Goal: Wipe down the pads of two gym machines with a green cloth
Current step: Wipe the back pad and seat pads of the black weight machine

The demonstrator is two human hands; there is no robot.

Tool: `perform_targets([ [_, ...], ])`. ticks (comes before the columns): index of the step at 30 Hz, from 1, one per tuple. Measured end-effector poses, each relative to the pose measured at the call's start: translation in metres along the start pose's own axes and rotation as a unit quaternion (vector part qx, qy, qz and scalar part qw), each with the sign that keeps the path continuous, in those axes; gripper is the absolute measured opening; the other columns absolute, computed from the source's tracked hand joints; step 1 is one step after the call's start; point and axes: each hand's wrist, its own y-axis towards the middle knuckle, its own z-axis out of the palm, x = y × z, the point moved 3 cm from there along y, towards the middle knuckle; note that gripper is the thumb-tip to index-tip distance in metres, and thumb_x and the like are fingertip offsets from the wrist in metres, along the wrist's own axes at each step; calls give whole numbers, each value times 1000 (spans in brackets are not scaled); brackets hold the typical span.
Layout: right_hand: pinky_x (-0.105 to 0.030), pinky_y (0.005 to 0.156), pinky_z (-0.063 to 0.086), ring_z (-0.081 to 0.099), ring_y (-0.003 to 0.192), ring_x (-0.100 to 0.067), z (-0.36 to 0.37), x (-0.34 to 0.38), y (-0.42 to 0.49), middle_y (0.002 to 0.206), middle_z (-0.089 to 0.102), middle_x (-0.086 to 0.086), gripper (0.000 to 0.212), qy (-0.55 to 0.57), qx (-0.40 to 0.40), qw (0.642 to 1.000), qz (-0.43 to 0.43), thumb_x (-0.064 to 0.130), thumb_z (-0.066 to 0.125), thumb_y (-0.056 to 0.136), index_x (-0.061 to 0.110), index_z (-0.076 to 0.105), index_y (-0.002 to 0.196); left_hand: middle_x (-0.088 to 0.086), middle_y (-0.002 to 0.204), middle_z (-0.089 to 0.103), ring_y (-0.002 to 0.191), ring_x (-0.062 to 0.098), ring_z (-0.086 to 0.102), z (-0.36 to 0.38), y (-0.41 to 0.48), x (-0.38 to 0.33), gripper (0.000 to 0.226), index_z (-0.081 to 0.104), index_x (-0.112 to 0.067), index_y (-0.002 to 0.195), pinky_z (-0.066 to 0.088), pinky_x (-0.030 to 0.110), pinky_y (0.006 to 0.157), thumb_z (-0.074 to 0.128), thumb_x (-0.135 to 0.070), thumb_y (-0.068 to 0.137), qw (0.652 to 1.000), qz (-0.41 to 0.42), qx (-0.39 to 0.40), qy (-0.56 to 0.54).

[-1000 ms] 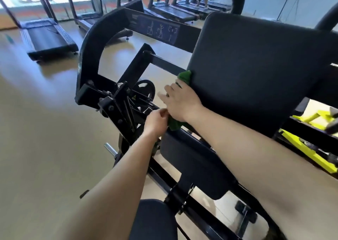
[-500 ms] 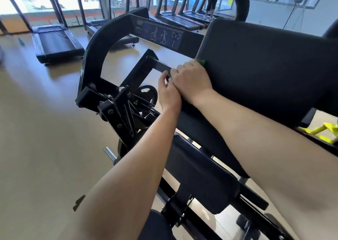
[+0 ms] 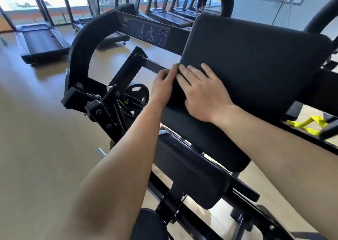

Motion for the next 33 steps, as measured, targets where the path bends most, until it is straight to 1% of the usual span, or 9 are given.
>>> perform_targets([
  [5,-58,121,26,50,136,-37,7,1,-19,144,57,-19,58,-9,-42,999,13,23,32,82,2,65,124,-6,81,62,81,14,55,-13,-10,45,26,64,-18,92,44,29,74,53,-40,100,997,-20,-75,28],
  [12,-51,116,37,57,122,-36,21,30,-47,135,58,-18,40,102,-147,982,59,16,48,80,7,66,114,9,110,65,110,32,60,-24,-45,101,38,60,-14,123,45,49,104,37,-33,99,982,-148,-110,46],
  [15,-44,90,51,62,104,-33,23,46,-71,123,62,-13,35,172,-185,963,98,13,48,79,9,68,107,16,122,65,113,36,61,-21,-49,94,39,54,-14,132,48,48,103,38,-32,101,972,-184,-132,57],
  [18,-41,66,51,61,83,-27,24,68,-100,102,64,-7,24,233,-179,951,96,12,52,79,11,69,95,17,119,67,110,36,64,-19,-59,93,36,57,-11,128,52,46,99,43,-27,100,967,-198,-155,49],
  [24,-32,54,52,63,75,-17,48,101,-162,93,63,5,21,362,-85,904,209,19,49,84,16,69,91,12,91,67,78,29,66,-5,-80,86,21,66,-9,103,61,46,81,47,-6,93,949,-258,-166,-75],
  [27,-37,73,57,66,87,-14,61,103,-185,103,66,8,22,442,-25,833,332,16,51,92,18,71,101,9,87,67,79,28,66,1,-97,79,18,65,-12,92,60,44,81,48,-4,92,949,-256,-160,-93],
  [29,-38,90,57,67,99,-13,64,102,-195,108,71,6,27,504,-3,755,420,10,51,96,16,72,113,9,90,69,84,31,70,8,-108,80,20,67,-12,98,61,49,82,52,-10,85,950,-264,-145,-85],
  [31,-41,94,58,70,100,-14,61,101,-200,108,73,1,32,589,-7,623,515,9,47,99,12,68,124,14,96,71,89,36,71,22,-123,88,26,67,-11,99,60,55,84,52,-14,78,949,-281,-116,-86],
  [33,-41,89,60,71,98,-20,56,101,-203,107,72,-8,33,678,-33,430,596,7,42,102,7,62,129,17,103,72,92,37,71,41,-147,88,32,66,-10,105,59,54,86,51,-16,77,948,-292,-84,-90],
])
